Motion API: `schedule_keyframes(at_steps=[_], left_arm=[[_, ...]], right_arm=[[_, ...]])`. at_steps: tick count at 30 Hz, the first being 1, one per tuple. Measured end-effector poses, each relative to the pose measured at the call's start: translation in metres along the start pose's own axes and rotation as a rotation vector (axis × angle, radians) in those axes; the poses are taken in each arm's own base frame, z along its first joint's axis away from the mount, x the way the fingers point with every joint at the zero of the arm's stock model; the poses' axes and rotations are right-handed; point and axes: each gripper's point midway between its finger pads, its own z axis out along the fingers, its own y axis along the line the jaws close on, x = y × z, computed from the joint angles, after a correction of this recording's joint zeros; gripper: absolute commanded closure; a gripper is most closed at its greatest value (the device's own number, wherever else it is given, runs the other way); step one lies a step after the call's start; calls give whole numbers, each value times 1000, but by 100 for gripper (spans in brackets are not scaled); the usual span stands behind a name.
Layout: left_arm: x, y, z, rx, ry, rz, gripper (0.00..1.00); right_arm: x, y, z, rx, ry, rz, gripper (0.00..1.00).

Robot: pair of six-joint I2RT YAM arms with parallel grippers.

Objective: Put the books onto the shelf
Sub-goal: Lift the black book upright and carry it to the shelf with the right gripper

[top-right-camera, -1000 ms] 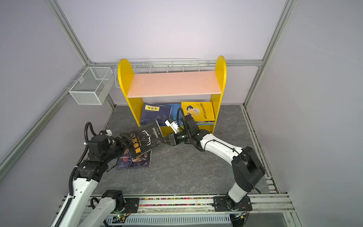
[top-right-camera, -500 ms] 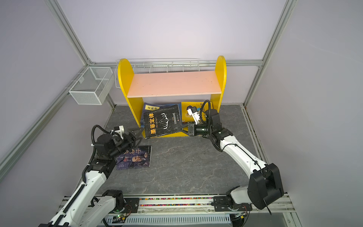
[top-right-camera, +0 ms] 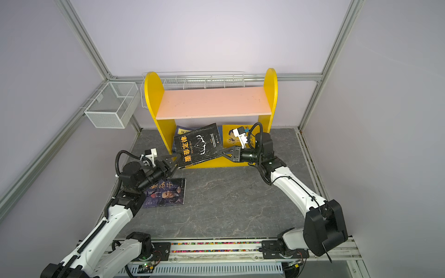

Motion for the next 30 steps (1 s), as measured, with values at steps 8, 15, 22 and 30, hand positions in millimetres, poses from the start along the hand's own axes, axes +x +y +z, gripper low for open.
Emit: schedule_keyframes(at_steps=[8, 15, 22, 30], left_arm=[[5, -7, -6, 11, 1, 20, 26], [5, 6, -8, -46, -17, 19, 26], [2, 6, -1, -34, -12, 19, 31], [7, 1, 8, -4, 10, 24, 41]], right_arm=[[-7, -1, -6, -10, -21, 10, 93], [-10, -8, -13, -3, -33, 24, 93], [-8, -7, -13, -23, -30, 36, 93], [-18, 1, -12, -74, -62, 42, 93]])
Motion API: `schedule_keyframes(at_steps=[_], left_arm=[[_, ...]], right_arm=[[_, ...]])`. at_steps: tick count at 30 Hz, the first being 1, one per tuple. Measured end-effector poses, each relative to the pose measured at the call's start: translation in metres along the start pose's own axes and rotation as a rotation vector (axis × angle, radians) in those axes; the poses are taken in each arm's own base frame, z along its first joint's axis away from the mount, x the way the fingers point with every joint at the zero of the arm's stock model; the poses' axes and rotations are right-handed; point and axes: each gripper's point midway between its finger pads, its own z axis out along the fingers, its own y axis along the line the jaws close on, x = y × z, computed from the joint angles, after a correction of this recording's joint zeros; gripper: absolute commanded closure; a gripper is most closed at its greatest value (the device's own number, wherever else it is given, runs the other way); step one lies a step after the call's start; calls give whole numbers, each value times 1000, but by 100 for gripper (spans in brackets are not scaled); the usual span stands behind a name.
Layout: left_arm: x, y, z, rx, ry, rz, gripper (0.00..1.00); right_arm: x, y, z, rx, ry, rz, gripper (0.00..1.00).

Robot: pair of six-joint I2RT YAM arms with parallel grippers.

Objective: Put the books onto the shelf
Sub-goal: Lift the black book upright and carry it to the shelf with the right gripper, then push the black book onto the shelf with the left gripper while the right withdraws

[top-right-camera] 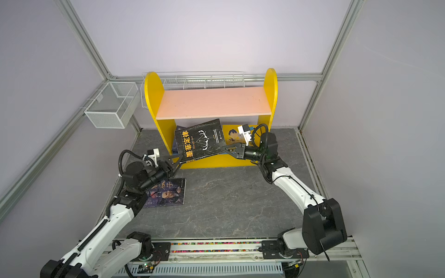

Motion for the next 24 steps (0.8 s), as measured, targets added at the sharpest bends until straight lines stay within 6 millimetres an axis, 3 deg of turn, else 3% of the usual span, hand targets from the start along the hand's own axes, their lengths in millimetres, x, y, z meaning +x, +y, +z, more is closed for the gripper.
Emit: schedule_keyframes(at_steps=[4, 11, 15, 19, 24], left_arm=[[1, -6, 3, 28, 2, 7, 52], [-4, -20, 3, 83, -15, 26, 98], [-4, -23, 3, 93, -20, 38, 100], [2, -17, 9, 64, -18, 45, 100], [14, -17, 23, 39, 14, 66, 100]], right_arm=[[-2, -3, 4, -12, -4, 16, 93], [0, -8, 8, -10, 3, 35, 93], [1, -11, 8, 6, 2, 36, 89], [3, -28, 5, 116, -6, 57, 57], [-4, -53, -20, 351, -85, 43, 49]])
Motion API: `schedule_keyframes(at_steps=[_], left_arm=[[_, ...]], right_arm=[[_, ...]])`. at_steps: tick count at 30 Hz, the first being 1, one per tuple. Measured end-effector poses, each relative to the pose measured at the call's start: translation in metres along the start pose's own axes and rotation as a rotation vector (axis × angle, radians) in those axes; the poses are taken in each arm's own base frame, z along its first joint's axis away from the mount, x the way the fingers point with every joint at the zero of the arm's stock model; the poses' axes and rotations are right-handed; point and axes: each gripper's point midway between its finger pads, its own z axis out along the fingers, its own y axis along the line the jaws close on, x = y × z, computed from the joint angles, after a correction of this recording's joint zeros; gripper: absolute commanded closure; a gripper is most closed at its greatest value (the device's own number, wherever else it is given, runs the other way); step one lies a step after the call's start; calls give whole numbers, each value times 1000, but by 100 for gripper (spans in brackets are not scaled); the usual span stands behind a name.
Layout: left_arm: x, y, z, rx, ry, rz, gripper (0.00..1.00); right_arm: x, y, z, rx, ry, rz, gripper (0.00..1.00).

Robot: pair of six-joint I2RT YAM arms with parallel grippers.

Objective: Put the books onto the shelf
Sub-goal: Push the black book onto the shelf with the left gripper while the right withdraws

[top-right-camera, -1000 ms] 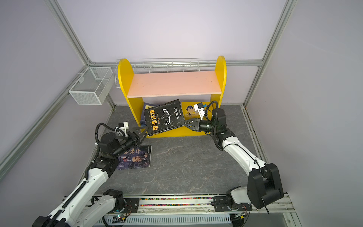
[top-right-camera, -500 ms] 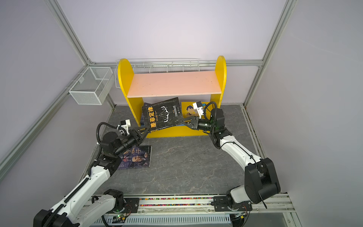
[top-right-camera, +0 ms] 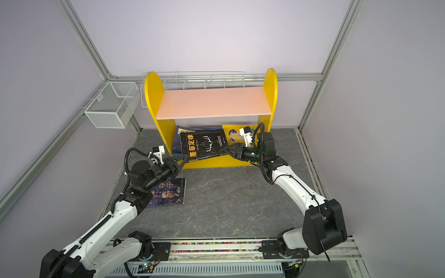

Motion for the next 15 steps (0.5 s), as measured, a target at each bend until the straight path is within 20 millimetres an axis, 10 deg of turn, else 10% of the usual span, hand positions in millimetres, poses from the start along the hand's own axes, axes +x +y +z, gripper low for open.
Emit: schedule_keyframes(at_steps=[9, 15], left_arm=[[-5, -3, 15, -8, 7, 35, 100], [-11, -15, 40, -9, 17, 73, 100]], right_arm=[[-46, -12, -86, 317, -329, -87, 47], [-41, -59, -127, 563, -415, -13, 46]])
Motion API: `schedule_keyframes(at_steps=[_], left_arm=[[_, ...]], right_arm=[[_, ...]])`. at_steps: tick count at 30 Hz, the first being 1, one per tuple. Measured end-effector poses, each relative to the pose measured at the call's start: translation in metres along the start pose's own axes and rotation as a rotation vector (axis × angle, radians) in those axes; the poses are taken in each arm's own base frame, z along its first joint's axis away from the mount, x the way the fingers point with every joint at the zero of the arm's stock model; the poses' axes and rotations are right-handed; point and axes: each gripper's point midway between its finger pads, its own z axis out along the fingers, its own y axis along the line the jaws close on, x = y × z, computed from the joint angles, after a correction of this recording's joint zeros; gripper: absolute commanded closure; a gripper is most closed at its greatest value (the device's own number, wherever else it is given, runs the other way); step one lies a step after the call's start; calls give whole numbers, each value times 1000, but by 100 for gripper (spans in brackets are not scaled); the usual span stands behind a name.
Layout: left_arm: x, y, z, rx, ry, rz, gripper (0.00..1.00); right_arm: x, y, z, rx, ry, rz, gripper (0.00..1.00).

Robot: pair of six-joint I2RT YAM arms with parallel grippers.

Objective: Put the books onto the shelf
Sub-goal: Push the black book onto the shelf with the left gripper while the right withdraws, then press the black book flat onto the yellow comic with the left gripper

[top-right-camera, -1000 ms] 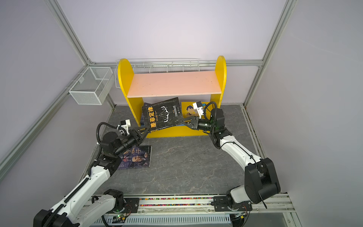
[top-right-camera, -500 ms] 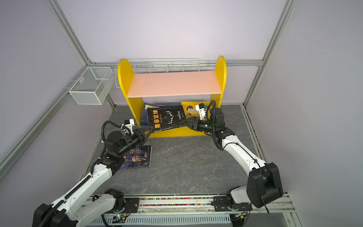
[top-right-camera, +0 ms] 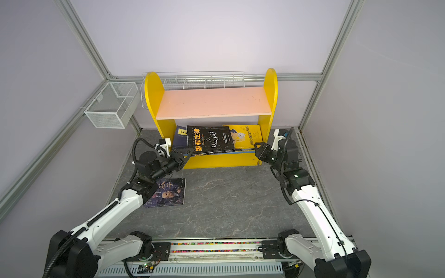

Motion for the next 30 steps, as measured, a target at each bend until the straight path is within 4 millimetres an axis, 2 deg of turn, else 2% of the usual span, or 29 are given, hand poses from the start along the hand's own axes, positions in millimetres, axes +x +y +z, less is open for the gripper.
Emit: schedule_keyframes(at_steps=[4, 7, 10, 16, 23, 30], left_arm=[[9, -11, 30, -16, 36, 47, 100], [18, -15, 51, -16, 62, 62, 100], [24, -10, 72, -22, 77, 55, 100], [35, 17, 109, -60, 94, 20, 100], [40, 6, 139, -19, 100, -1, 100], [44, 13, 158, -15, 128, -22, 100]], right_arm=[[8, -38, 1, 121, 24, 42, 47], [13, -51, 0, 164, 42, 58, 47], [14, -52, -1, 169, 47, 60, 47], [17, -55, -4, 178, 60, 53, 47], [20, -56, -5, 182, 73, 35, 48], [20, -57, -7, 187, 82, 16, 48]])
